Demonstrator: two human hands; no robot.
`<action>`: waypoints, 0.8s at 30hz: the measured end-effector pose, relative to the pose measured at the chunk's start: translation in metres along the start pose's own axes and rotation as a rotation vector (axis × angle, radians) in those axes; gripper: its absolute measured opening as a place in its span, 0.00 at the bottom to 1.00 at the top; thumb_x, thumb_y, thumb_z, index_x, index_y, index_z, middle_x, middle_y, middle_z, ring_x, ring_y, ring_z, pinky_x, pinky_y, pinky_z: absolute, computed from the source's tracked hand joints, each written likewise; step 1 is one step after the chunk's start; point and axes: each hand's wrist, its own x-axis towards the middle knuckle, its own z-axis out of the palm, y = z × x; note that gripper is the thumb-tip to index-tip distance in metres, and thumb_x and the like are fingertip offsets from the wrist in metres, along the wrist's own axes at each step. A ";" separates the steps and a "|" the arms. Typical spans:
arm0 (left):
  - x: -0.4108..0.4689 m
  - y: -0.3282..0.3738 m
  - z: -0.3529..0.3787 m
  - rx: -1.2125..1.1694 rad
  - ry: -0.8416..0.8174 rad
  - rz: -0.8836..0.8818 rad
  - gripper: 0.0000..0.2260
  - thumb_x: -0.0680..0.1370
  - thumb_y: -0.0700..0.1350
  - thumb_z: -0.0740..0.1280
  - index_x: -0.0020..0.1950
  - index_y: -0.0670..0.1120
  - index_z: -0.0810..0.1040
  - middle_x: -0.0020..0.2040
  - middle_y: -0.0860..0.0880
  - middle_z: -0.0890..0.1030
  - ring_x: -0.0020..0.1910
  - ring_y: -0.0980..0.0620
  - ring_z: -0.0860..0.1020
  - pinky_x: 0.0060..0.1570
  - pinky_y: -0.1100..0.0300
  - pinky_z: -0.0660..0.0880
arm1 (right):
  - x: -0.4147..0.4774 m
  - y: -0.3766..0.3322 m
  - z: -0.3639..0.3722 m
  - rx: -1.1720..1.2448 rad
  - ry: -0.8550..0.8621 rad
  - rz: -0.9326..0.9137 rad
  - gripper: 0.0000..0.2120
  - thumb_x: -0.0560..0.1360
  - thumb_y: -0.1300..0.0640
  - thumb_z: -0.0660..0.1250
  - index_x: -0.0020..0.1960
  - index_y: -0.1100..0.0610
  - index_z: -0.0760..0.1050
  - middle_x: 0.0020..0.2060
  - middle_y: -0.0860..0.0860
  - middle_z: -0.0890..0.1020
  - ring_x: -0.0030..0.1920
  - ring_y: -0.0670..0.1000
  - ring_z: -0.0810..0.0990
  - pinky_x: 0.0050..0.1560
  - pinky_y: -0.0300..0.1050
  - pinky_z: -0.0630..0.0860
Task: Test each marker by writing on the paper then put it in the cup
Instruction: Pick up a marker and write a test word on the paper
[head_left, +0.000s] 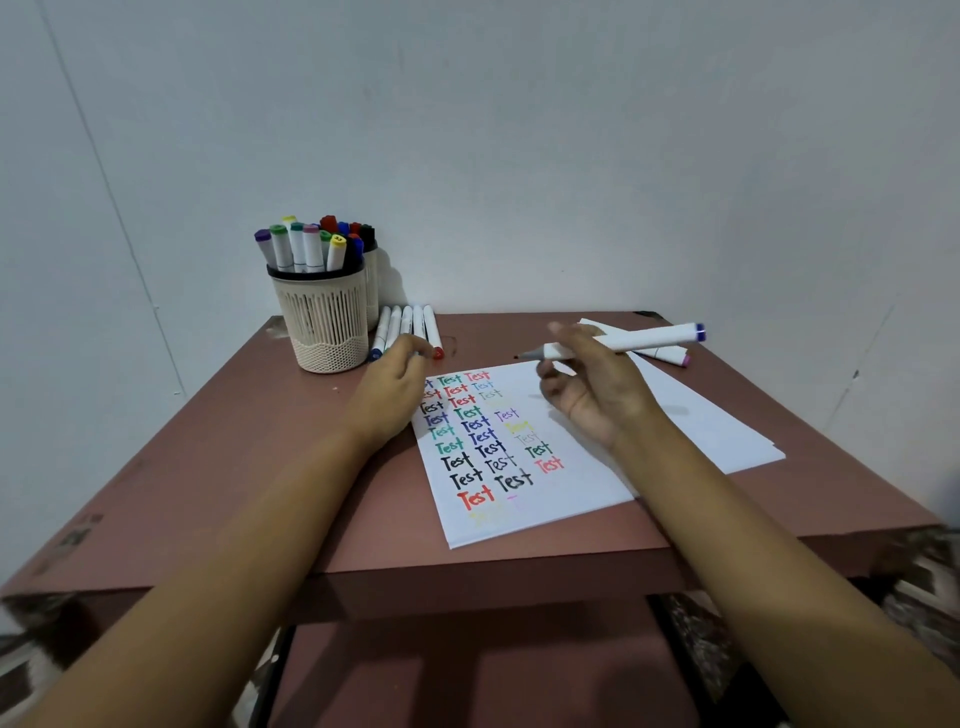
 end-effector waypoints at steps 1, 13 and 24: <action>0.001 -0.002 0.000 -0.029 -0.024 -0.010 0.10 0.79 0.41 0.53 0.51 0.45 0.73 0.36 0.52 0.72 0.41 0.49 0.70 0.43 0.57 0.65 | -0.003 -0.001 0.001 -0.060 0.001 -0.019 0.14 0.76 0.63 0.66 0.35 0.55 0.65 0.25 0.50 0.75 0.24 0.46 0.70 0.23 0.34 0.64; 0.004 0.000 -0.001 0.210 -0.098 -0.032 0.14 0.80 0.40 0.54 0.62 0.44 0.74 0.62 0.46 0.75 0.60 0.50 0.72 0.53 0.63 0.63 | -0.042 0.013 -0.018 -0.669 0.120 -0.098 0.20 0.75 0.56 0.68 0.28 0.58 0.64 0.25 0.56 0.68 0.18 0.46 0.63 0.23 0.35 0.59; 0.003 0.002 -0.001 0.292 -0.134 -0.015 0.14 0.80 0.40 0.54 0.62 0.44 0.74 0.62 0.45 0.75 0.59 0.49 0.72 0.49 0.64 0.63 | -0.043 0.020 -0.017 -0.797 0.159 -0.107 0.18 0.74 0.59 0.65 0.28 0.58 0.64 0.26 0.55 0.71 0.19 0.49 0.64 0.23 0.36 0.61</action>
